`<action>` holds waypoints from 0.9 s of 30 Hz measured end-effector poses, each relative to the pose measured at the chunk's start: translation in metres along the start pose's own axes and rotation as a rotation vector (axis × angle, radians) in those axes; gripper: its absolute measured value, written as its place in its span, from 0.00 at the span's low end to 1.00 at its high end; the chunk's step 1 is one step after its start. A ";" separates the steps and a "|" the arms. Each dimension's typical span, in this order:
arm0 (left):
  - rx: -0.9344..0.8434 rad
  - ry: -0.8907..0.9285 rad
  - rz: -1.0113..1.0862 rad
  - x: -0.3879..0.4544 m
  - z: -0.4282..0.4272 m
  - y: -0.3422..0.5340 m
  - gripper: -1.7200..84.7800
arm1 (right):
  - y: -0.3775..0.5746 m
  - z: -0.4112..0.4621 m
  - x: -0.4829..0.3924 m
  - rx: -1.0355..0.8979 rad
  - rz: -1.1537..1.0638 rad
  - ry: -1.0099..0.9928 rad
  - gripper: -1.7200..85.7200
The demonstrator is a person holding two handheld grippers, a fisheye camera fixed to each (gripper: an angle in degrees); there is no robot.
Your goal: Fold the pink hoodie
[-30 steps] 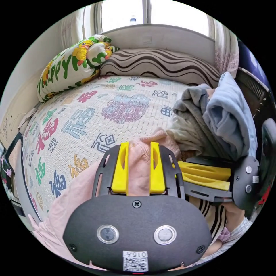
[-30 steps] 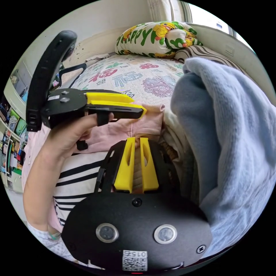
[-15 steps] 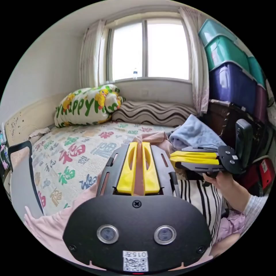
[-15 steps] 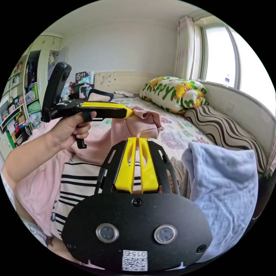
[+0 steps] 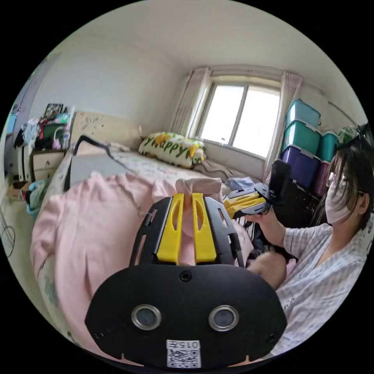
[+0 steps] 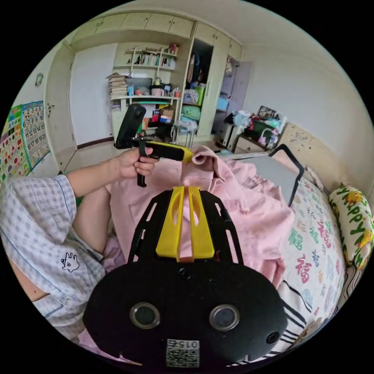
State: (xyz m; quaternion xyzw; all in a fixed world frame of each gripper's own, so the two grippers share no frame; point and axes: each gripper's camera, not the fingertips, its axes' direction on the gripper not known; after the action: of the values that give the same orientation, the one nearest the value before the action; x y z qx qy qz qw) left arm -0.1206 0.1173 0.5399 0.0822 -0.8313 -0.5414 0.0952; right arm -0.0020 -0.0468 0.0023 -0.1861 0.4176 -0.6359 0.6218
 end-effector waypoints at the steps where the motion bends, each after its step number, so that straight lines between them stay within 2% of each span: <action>1: -0.024 0.000 -0.029 -0.008 -0.008 0.011 0.09 | -0.002 0.014 -0.007 -0.049 -0.001 -0.015 0.04; 2: -0.028 0.032 -0.058 -0.021 -0.025 0.032 0.09 | -0.002 0.034 -0.019 -0.118 -0.011 -0.025 0.04; 3: 0.044 0.088 -0.072 -0.031 -0.045 0.051 0.08 | 0.000 0.045 -0.031 -0.151 -0.033 -0.020 0.04; 5: 0.215 0.168 -0.098 -0.041 -0.075 0.072 0.08 | 0.003 0.048 -0.043 -0.179 -0.045 0.012 0.05; 7: 0.250 0.224 -0.114 -0.043 -0.092 0.074 0.09 | 0.004 0.042 -0.050 -0.168 -0.032 0.042 0.06; 8: 0.214 0.222 -0.069 -0.037 -0.099 0.069 0.09 | 0.003 0.037 -0.052 -0.150 -0.006 0.061 0.07; 11: 0.163 0.044 -0.009 -0.016 -0.108 0.065 0.10 | 0.002 0.036 -0.056 -0.094 0.050 0.057 0.08; 14: 0.007 -0.104 0.021 -0.004 -0.089 0.062 0.11 | -0.003 0.058 -0.062 -0.073 0.112 0.032 0.10; 17: -0.132 -0.127 0.019 0.002 -0.062 0.058 0.11 | -0.016 0.086 -0.082 -0.155 0.035 0.007 0.14; 20: -0.246 -0.181 0.054 0.014 -0.035 0.053 0.10 | -0.029 0.111 -0.104 -0.191 -0.046 0.134 0.15; 24: -0.418 -0.278 0.086 0.027 0.005 0.048 0.09 | -0.036 0.150 -0.121 -0.316 -0.114 0.245 0.09; 27: -0.450 -0.317 0.111 0.037 0.015 0.046 0.07 | -0.035 0.149 -0.127 -0.329 -0.121 0.238 0.03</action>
State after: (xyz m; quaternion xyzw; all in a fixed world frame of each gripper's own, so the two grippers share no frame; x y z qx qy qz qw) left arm -0.1616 0.1407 0.5788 -0.0720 -0.6980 -0.7124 0.0094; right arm 0.1085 0.0242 0.1512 -0.2335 0.5743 -0.6127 0.4902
